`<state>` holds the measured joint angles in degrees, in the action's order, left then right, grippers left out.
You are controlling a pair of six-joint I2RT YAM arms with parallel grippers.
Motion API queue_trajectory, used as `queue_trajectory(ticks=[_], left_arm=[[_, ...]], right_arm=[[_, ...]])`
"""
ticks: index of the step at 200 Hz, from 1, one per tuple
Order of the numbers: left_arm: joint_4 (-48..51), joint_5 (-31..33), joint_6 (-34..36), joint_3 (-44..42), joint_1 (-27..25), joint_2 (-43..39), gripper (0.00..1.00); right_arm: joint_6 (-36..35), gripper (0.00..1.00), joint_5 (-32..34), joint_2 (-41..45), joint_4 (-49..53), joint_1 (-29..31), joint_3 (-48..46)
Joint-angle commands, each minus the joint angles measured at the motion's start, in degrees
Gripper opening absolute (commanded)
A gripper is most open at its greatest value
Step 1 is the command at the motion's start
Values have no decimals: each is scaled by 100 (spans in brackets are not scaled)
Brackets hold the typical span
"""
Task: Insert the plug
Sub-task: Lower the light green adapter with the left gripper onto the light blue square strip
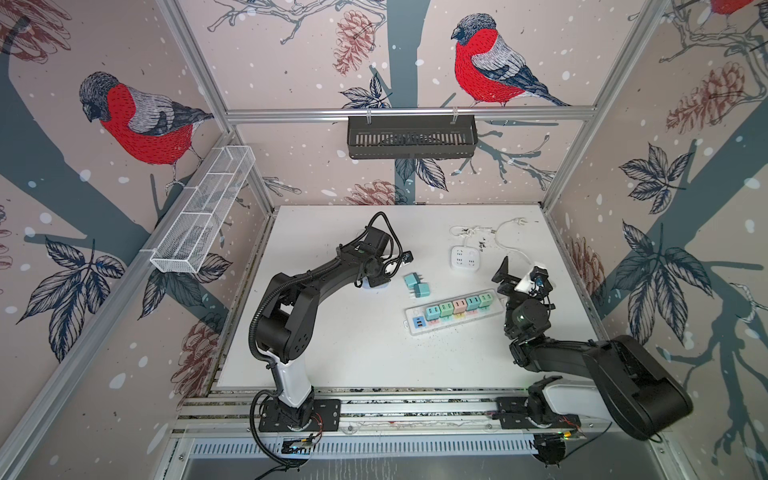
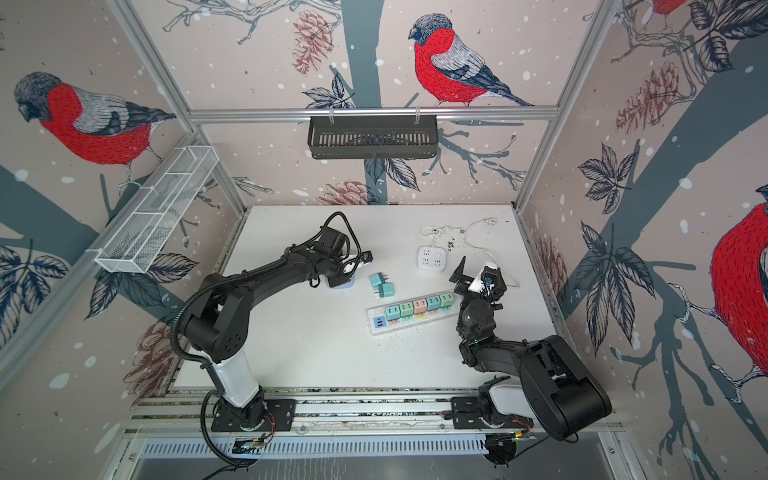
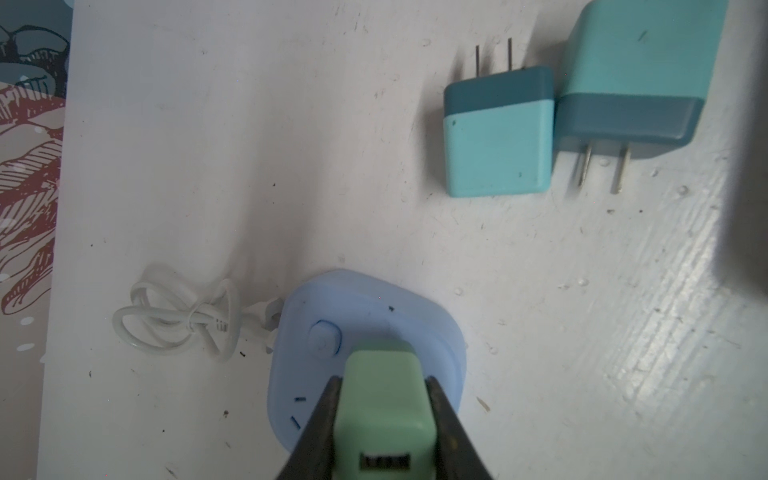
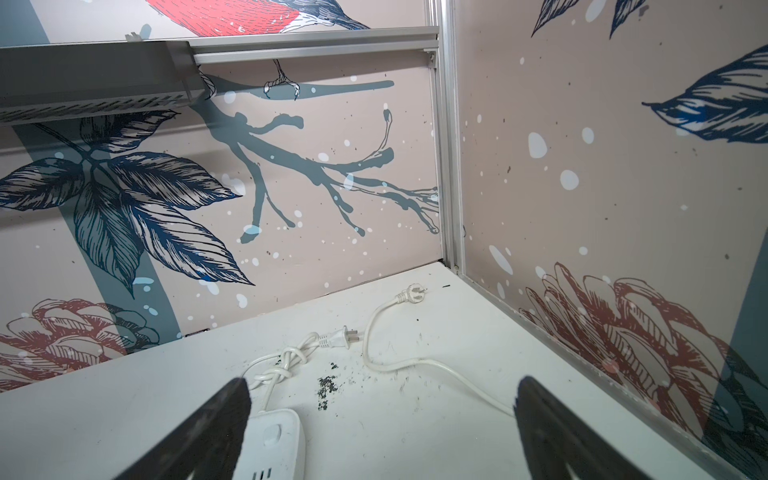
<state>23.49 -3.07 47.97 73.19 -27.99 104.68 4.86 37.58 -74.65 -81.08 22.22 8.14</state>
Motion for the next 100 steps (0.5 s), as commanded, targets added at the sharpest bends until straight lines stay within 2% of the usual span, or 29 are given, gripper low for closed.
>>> queue_trajectory(ticks=[1,34,59,100], left_arm=[[703,-435,281,349,116,194,0],[1207,-649,669,741,130,589,0],[1123,-825,840,743,133,697,0],[693,-1554,956,654,122,488,0]], right_arm=[[111,100,-48,-1,-36,-24,78],[167,100,-75,56,-136,-57,-37],[207,100,-115,90,-88,-91,-33],[234,100,-146,119,-82,-108,-54]])
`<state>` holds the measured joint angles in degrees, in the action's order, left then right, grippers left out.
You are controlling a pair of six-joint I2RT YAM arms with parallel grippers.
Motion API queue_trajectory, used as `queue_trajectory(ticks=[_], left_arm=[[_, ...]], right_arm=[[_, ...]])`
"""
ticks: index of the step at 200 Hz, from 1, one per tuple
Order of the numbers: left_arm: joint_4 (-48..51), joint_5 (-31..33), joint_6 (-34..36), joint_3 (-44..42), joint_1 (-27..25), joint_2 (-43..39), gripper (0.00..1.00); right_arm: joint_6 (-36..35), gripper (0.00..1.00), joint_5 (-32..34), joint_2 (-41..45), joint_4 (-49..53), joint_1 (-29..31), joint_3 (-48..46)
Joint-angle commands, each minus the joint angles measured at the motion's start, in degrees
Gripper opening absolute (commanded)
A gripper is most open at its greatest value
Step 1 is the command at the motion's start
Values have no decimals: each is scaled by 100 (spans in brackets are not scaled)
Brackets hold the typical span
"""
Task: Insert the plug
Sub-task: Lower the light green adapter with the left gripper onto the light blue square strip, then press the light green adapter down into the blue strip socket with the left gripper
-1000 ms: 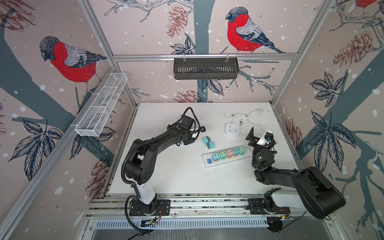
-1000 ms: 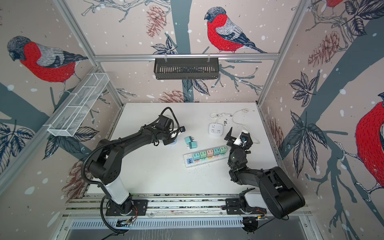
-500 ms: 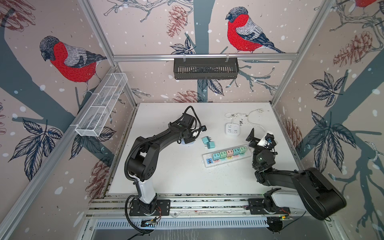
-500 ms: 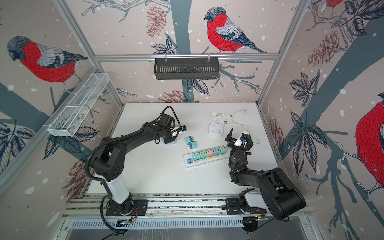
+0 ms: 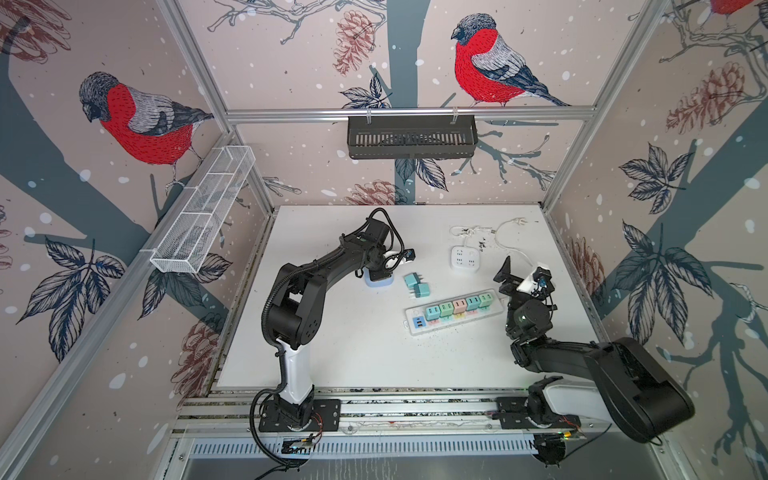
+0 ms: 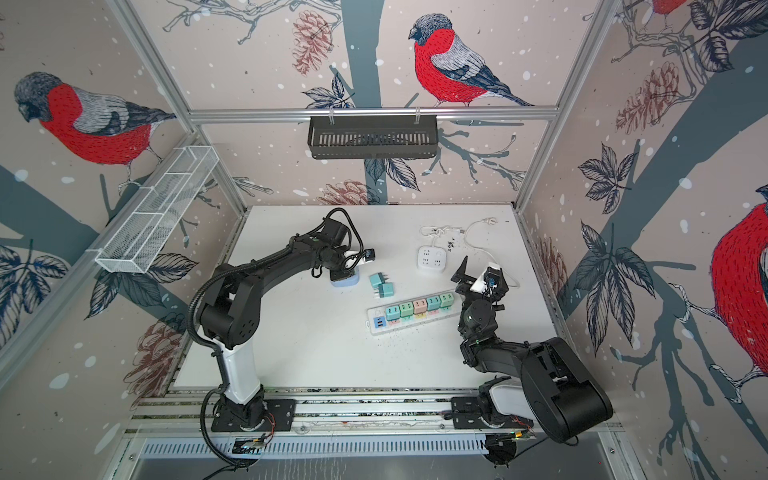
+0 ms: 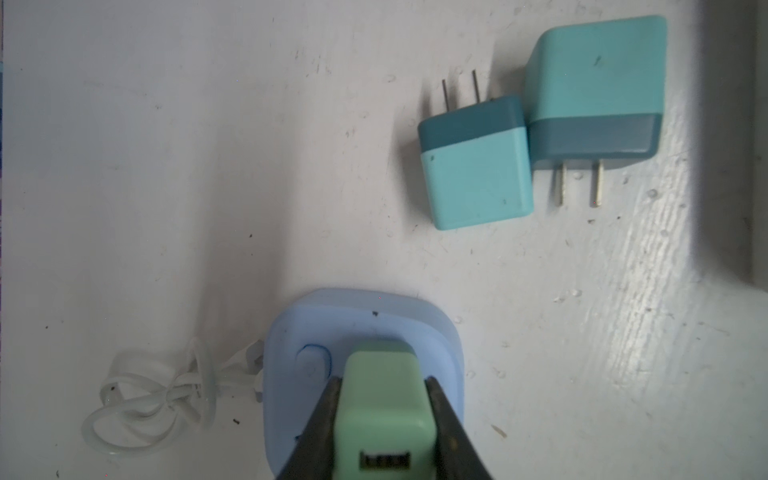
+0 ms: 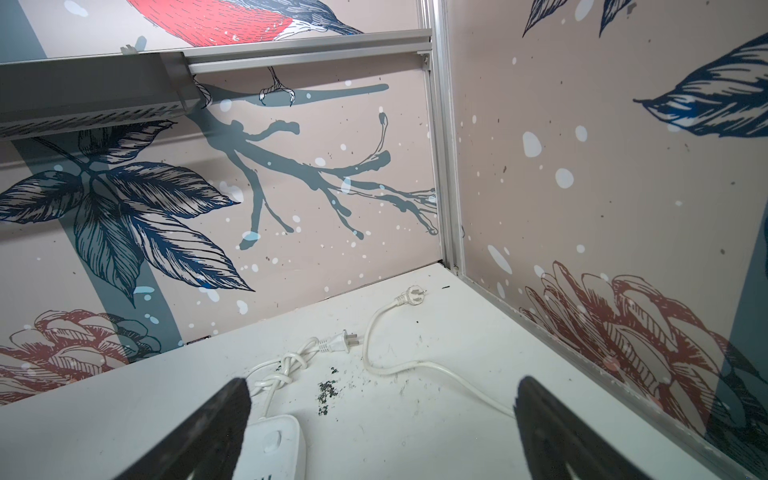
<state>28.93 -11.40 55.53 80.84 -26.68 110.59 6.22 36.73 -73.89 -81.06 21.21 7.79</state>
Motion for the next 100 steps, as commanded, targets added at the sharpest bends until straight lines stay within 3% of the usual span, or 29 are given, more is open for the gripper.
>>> queue_trajectory(ticks=[1,55,100], left_arm=[[135,-727,193,-116,-11,-105,0],[697,-728,-749,682,1,328,0],[667,-554,-832,777,51,622,0]], right_arm=[[99,100,-61,42,-85,-9,-21],[126,100,-104,47,-77,-28,-28],[160,100,-131,76,-77,-47,-52]])
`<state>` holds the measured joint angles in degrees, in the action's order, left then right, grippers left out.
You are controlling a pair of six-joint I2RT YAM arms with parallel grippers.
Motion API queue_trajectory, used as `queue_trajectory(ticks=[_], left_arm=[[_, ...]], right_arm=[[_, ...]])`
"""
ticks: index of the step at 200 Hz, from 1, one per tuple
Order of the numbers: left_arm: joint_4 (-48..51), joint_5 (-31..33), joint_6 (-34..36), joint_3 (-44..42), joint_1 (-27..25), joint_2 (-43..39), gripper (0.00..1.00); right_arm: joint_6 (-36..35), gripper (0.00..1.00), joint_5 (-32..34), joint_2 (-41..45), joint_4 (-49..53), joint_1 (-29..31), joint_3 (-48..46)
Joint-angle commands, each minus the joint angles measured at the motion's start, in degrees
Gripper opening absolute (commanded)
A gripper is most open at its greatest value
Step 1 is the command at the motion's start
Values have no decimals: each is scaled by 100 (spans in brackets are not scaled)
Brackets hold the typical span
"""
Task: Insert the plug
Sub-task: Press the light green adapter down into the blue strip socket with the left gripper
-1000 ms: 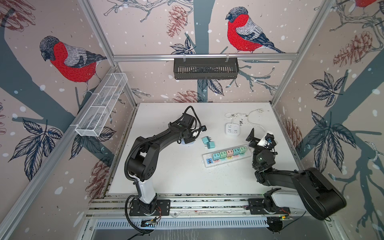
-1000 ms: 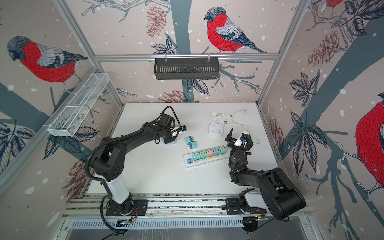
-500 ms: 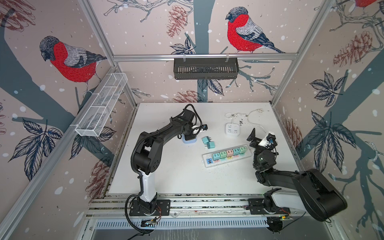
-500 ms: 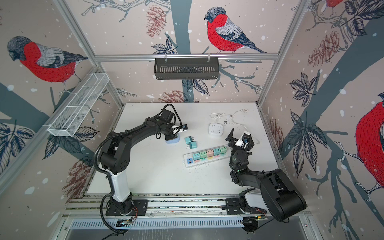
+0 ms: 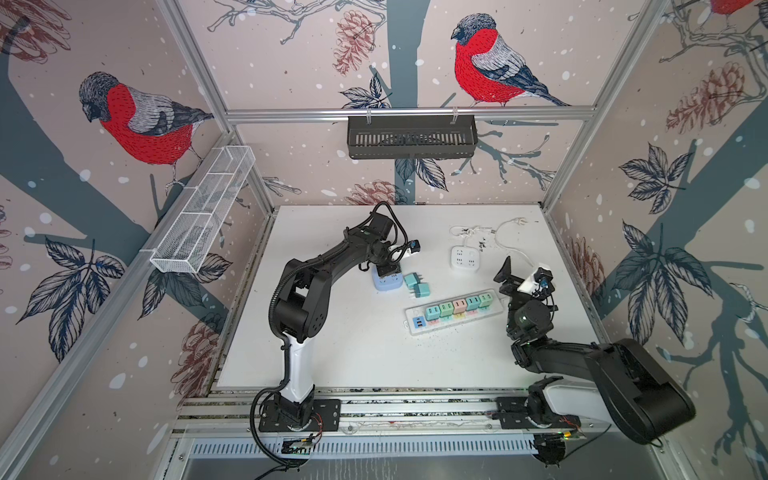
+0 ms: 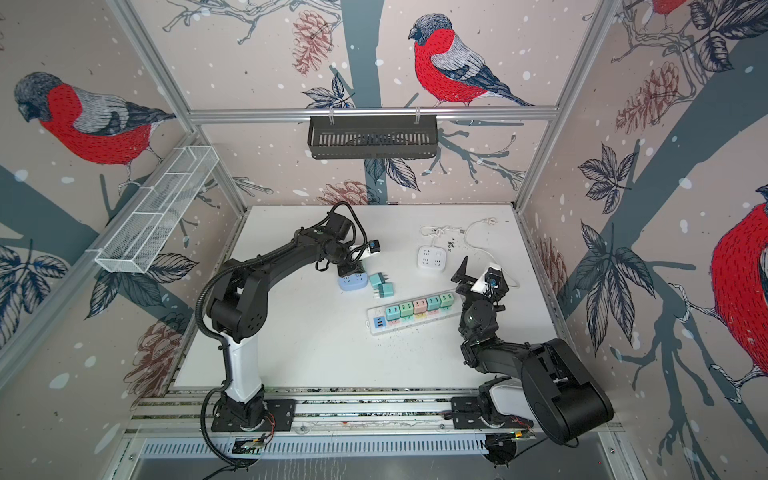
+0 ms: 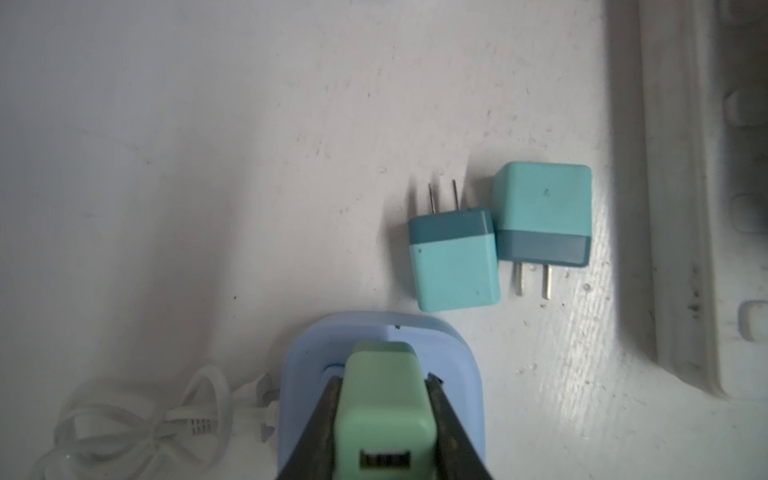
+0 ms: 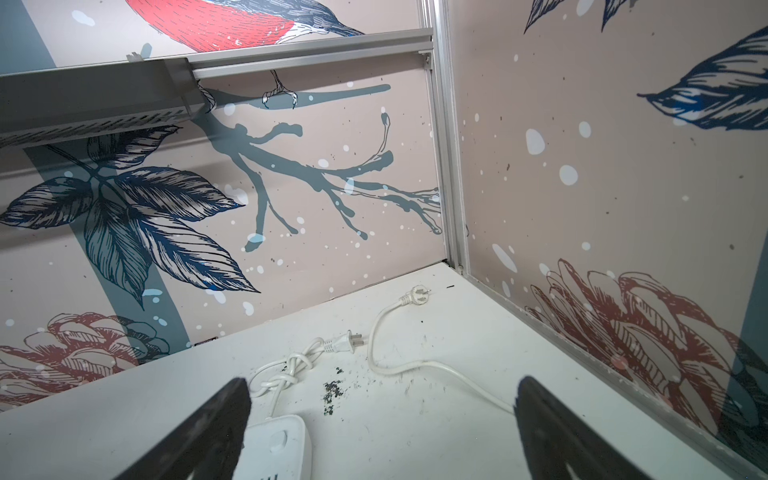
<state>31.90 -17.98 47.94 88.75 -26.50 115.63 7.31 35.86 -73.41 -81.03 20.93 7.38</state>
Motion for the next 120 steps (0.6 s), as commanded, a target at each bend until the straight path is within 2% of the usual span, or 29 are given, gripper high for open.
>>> queue_trajectory(ticks=[1,67,120], left_arm=[[369,107,-70,-15,32,117,0],[538,194,-98,-77,-25,-281,0],[663,242,-171,-15,-157,-261,0]], right_arm=[[51,100,-44,28,-79,-18,-14],[69,100,-71,29,-44,-36,-3],[71,100,-87,32,-51,-40,-10]])
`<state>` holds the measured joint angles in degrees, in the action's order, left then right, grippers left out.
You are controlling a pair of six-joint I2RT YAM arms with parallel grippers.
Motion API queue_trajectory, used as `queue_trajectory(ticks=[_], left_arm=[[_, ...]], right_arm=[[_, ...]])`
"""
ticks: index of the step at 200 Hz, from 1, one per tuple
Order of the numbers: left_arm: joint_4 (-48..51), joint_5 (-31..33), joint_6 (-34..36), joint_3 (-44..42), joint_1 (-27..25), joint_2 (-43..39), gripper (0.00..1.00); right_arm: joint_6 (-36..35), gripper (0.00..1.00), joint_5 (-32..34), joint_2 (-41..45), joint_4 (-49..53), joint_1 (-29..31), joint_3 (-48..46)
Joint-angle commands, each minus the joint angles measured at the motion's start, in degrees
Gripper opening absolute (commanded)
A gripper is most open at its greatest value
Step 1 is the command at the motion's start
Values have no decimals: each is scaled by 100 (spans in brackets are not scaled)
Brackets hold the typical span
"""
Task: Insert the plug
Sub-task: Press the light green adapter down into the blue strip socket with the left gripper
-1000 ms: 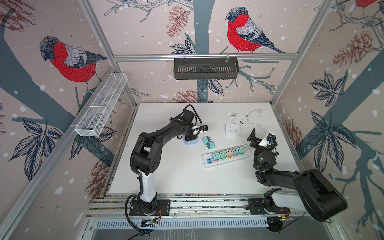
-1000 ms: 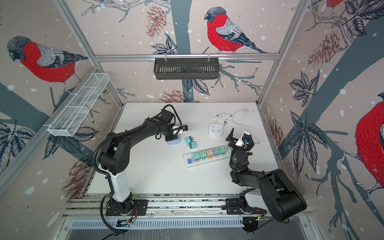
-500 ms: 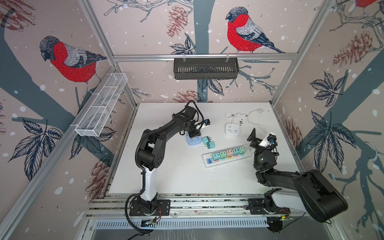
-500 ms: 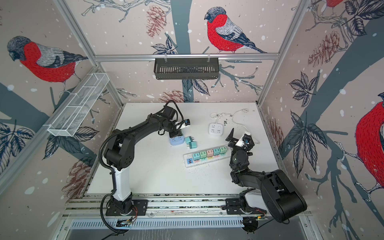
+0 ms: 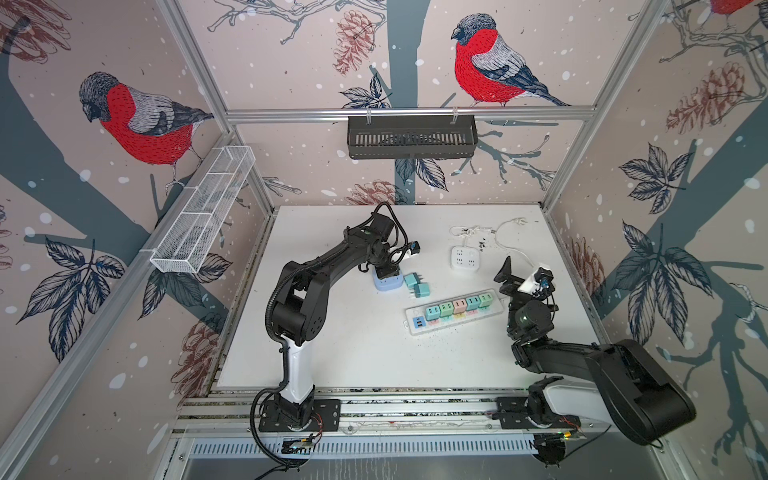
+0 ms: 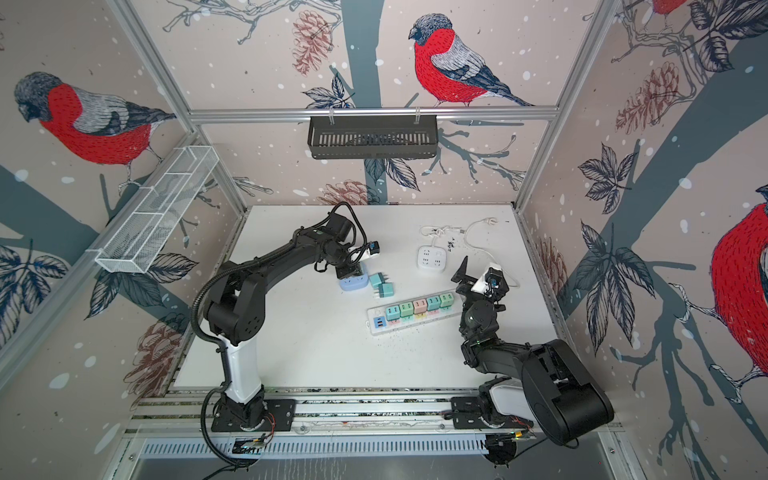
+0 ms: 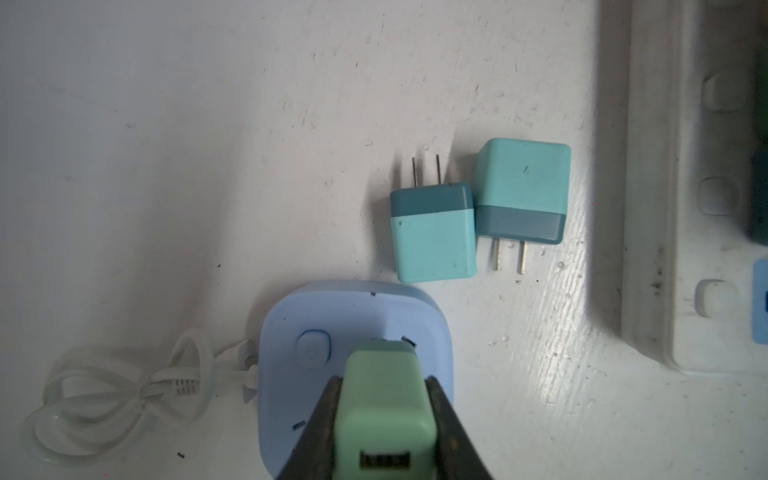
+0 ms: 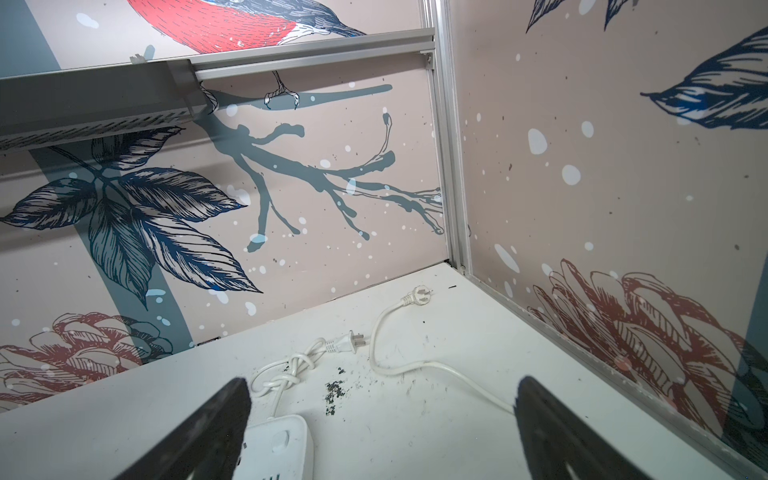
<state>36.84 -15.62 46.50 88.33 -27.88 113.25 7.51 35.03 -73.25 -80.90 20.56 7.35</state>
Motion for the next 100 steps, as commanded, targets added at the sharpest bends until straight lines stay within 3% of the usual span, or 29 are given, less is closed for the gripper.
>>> queue_trajectory(ticks=[1,100], left_arm=[[163,6,-27,26,-17,-18,0],[25,-108,36,97,51,224,0]], right_arm=[[50,100,-4,19,-65,-5,-11],[75,100,-30,35,-70,-12,-19]])
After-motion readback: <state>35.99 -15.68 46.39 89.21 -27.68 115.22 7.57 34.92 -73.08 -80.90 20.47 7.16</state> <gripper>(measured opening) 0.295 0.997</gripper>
